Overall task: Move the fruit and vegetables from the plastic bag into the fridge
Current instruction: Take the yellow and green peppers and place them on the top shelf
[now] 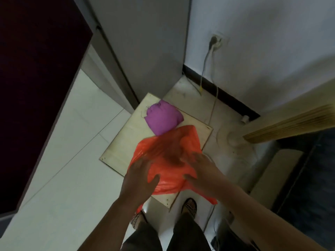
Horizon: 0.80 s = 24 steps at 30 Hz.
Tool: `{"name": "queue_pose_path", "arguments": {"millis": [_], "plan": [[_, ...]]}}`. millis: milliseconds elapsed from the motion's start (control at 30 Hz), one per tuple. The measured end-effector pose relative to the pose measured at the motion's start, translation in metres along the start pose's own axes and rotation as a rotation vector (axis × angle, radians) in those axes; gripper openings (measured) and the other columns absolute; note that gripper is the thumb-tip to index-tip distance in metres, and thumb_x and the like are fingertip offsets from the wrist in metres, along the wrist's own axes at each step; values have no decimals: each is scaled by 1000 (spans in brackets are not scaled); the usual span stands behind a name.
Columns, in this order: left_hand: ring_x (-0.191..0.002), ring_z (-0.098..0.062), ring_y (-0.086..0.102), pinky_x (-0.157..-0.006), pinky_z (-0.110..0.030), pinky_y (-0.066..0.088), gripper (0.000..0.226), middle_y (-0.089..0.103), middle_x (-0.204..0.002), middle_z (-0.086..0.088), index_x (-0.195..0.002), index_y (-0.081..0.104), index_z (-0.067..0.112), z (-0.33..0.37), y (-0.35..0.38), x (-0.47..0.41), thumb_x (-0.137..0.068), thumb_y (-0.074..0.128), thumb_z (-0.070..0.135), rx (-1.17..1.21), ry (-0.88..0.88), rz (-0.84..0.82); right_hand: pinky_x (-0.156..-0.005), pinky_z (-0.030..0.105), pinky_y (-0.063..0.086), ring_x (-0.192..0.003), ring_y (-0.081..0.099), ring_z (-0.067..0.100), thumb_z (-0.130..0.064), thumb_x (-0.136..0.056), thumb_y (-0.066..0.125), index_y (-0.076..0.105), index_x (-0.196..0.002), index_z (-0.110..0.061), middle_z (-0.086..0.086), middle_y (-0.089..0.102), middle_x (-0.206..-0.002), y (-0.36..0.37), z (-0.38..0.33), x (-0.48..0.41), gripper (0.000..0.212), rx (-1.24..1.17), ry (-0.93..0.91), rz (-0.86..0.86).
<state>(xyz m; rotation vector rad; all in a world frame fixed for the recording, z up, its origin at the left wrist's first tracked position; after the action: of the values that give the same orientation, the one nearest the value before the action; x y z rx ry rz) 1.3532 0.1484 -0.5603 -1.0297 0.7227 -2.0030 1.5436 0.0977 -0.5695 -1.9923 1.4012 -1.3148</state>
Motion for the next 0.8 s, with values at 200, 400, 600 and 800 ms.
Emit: {"name": "queue_pose_path", "arguments": {"millis": [200, 400, 600, 800], "plan": [[-137, -18, 30, -107, -47, 35, 71, 32, -148, 6, -137, 37, 40, -43, 38, -35, -71, 42, 65, 25, -48, -20, -112, 50, 23, -142, 11, 34, -71, -62, 46, 27, -144, -35, 9, 12, -156, 9, 39, -79, 92, 69, 33, 61], [-135, -19, 33, -110, -39, 31, 72, 37, -146, 1, -136, 43, 31, -30, 58, -64, -72, 44, 63, -47, 134, -36, -117, 41, 12, -143, 6, 30, -53, -74, 68, 26, -144, -33, 5, 3, -157, 19, 64, -111, 84, -51, 79, 45], [-139, -20, 26, -111, -41, 28, 91, 28, -151, -1, -143, 34, 28, -34, 76, -70, -64, 28, 73, -90, 169, -172, -114, 43, 21, -142, 6, 30, -61, -76, 59, 24, -143, -39, -1, -4, -157, 63, 66, -98, 79, -61, 204, 9], [-131, -20, 37, -105, -38, 35, 61, 40, -143, 0, -137, 44, 28, -50, 72, -62, -81, 58, 47, -120, 182, -215, -112, 49, 24, -142, 7, 29, -60, -79, 57, 32, -140, -39, -4, 5, -156, 60, 59, -87, 70, -112, 205, 122]]}}
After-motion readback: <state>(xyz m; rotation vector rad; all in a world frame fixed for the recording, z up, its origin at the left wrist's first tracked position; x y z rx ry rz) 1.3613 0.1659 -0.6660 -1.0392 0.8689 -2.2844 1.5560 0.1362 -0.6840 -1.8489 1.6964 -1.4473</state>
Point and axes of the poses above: each hand's wrist, its own x-axis away from the middle knuckle, its own y-axis out of the palm, z = x × y, the point moved 6 cm from there along -x, towards the middle knuckle
